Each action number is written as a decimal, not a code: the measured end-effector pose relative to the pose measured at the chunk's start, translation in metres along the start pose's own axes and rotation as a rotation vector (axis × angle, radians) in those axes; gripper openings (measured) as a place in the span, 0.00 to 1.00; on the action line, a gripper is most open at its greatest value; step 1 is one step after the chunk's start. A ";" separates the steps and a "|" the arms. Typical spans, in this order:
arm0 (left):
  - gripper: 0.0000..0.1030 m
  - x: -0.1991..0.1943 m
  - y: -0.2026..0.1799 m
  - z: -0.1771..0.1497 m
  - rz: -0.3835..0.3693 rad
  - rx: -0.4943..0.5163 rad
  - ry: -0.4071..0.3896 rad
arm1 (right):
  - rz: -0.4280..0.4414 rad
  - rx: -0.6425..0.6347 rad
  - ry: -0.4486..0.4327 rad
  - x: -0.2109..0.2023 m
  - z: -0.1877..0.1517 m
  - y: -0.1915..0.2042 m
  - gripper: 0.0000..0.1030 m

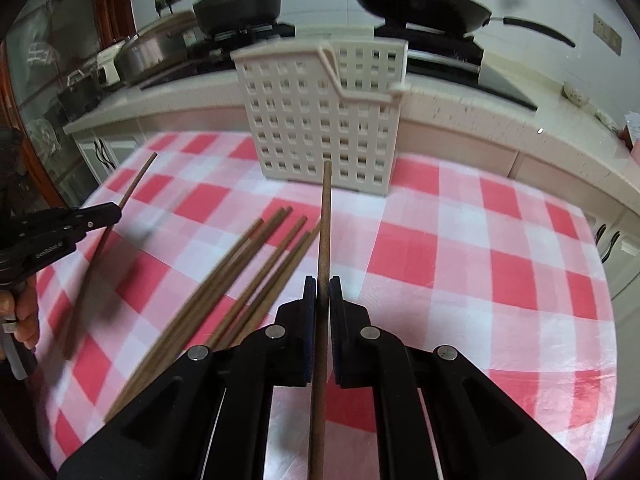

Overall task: Organize utensils
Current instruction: 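Lift the held chopsticks upright off the table with both grippers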

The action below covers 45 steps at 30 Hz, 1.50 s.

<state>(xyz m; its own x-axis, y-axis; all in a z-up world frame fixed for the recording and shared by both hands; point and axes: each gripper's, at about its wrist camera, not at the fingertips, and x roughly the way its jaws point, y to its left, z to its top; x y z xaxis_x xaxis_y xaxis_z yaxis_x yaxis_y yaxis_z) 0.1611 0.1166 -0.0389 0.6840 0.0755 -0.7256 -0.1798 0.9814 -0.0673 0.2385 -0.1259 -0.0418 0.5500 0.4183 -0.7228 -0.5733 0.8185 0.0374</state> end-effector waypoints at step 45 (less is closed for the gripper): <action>0.06 -0.065 -0.014 0.008 -0.046 0.023 -0.120 | -0.018 -0.066 0.173 0.062 -0.005 0.017 0.07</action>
<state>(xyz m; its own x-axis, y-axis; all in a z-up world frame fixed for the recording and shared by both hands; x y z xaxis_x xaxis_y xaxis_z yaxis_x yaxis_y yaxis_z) 0.1248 0.0991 0.0149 0.7709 0.0495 -0.6350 -0.1307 0.9881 -0.0817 0.2601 -0.0879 -0.0893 0.4513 0.3247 -0.8312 -0.6058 0.7954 -0.0182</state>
